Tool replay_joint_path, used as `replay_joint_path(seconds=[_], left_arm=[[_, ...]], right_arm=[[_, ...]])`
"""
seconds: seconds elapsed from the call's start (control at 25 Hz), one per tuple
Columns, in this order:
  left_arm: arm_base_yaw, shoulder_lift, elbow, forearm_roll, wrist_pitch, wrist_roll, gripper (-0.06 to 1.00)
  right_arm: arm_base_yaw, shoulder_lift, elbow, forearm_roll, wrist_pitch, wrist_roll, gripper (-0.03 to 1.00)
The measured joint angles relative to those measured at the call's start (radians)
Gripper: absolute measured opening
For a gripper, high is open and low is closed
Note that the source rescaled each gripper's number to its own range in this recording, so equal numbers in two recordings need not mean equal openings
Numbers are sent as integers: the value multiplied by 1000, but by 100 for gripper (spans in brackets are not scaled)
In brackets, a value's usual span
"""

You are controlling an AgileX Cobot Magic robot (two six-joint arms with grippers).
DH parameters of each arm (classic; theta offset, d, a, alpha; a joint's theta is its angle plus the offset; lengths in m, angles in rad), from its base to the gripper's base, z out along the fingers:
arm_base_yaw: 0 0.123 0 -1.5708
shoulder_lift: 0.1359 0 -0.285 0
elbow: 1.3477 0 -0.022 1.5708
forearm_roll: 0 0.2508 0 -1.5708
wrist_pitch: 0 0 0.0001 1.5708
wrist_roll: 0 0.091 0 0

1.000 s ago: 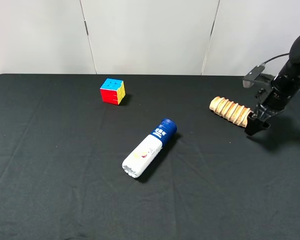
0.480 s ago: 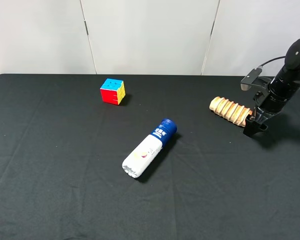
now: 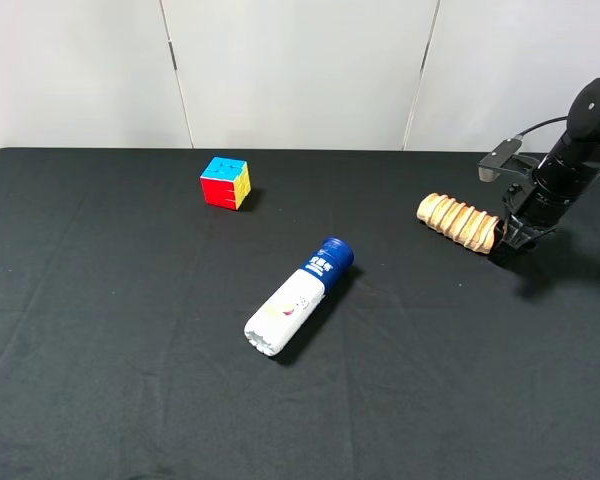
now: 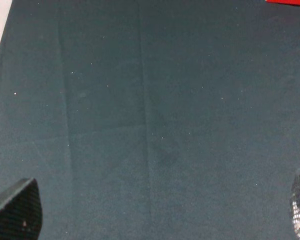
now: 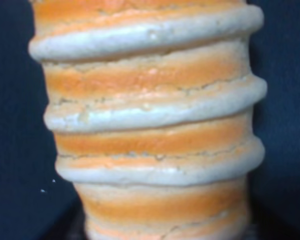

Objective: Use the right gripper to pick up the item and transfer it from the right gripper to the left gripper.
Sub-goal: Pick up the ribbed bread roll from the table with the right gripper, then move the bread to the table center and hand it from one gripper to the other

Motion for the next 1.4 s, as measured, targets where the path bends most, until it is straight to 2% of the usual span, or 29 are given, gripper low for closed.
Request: replay_joint_path(seconds=[0.04, 0.12, 0.44, 0.68, 0.88, 1.0, 1.16, 1.4], left_arm=[[0, 0, 0, 0, 0, 0, 98], [0, 0, 0, 0, 0, 0, 98], [0, 0, 0, 0, 0, 0, 98], [0, 0, 0, 0, 0, 0, 98], [0, 0, 0, 0, 0, 0, 98], [0, 0, 0, 0, 0, 0, 98], [0, 0, 0, 0, 0, 0, 98], [0, 0, 0, 0, 0, 0, 98]], right_arm=[[0, 0, 0, 1, -2, 0, 23], [0, 0, 0, 2, -3, 0, 10], [0, -19, 0, -7, -2, 2, 7], [0, -112, 1, -11, 1, 23, 5], [45, -187, 2, -17, 20, 44, 3], [102, -234, 2, -17, 56, 63, 3], [166, -284, 2, -17, 124, 151, 3], [254, -343, 2, -19, 254, 216, 3]])
